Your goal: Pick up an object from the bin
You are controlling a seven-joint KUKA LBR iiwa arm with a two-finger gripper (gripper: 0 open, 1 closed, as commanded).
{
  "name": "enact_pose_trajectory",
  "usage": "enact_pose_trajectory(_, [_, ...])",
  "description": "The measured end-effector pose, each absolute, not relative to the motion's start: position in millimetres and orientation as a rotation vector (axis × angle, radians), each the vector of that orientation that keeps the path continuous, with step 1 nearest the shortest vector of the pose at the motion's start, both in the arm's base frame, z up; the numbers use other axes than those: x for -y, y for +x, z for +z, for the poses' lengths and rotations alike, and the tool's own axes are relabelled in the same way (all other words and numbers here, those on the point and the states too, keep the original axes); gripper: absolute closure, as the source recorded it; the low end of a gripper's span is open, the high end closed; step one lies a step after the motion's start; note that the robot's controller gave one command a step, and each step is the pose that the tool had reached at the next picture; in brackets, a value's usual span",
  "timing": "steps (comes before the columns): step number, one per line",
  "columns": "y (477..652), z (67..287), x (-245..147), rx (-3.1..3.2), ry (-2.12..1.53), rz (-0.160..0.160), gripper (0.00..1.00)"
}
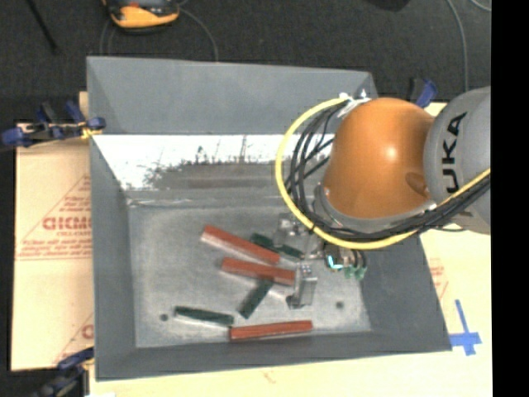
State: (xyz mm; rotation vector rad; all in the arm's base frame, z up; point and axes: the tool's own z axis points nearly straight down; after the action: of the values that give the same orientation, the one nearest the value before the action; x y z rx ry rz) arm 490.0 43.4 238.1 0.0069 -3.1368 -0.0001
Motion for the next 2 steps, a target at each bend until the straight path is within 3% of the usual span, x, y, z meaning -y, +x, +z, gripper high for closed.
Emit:
enact_pose_trajectory(1, [490.7,242,-43,3.143,0.005,-0.001,0.00])
enact_pose_trajectory(2, [504.8,199,-51,3.151,-0.086,-0.003,0.00])
